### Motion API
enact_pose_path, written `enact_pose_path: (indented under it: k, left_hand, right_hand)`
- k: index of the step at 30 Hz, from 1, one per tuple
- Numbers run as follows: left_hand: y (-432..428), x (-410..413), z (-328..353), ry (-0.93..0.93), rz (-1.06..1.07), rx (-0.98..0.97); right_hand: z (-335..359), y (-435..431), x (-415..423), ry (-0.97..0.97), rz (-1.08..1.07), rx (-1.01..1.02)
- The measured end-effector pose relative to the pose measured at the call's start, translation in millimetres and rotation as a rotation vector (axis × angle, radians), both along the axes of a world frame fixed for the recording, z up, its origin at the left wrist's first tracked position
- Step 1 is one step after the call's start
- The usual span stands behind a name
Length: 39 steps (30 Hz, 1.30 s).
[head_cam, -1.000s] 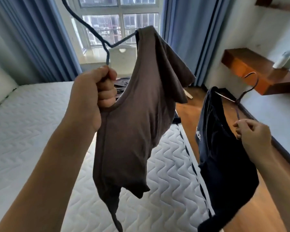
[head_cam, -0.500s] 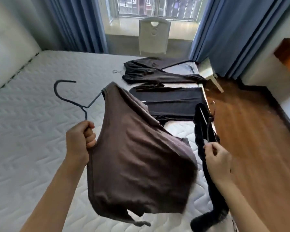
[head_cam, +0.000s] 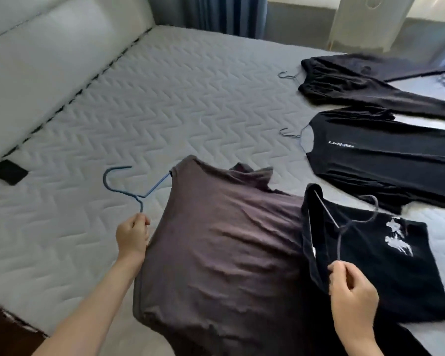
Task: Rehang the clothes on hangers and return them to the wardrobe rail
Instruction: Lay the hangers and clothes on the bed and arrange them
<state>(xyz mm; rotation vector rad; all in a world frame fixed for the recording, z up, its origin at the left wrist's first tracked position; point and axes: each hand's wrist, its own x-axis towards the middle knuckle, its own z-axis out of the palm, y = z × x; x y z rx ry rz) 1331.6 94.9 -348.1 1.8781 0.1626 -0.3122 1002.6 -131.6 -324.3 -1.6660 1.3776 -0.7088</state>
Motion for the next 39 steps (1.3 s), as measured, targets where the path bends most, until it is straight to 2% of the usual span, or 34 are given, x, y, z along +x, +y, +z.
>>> enact_pose_path:
  k: [6,13,20,26,32,35,37,39]
  left_hand:
    - [55,91,-81,-0.118,0.041,0.231]
    - [96,157,-121,-0.175,0.031,0.392]
    - [130,221,-156,-0.190,0.011,0.531]
    - [135,225,-214,-0.122,0.016,0.622]
    - [130,214,-239,-0.405,0.080,0.667]
    - [134,209,-250,-0.546,0.103,0.871]
    - [138,209,-256,-0.531,0.117,1.011]
    - [135,213,-256,-0.478,0.026,1.061]
  right_hand:
    - [-25,35,71,-0.169,-0.057,0.039]
    - [-56,98,159,-0.311,-0.040,0.157]
    - [-87,159,232,-0.373,-0.037,0.197]
    - [-130,183,256,-0.392,-0.012,0.232]
    - [-161,201,273,-0.389,0.018,0.177]
    - [-178,206,273,-0.344,0.049,0.202]
    - [-186,208,273,-0.320,0.085,0.206]
    - [-189,209,272,-0.299,0.099,0.212]
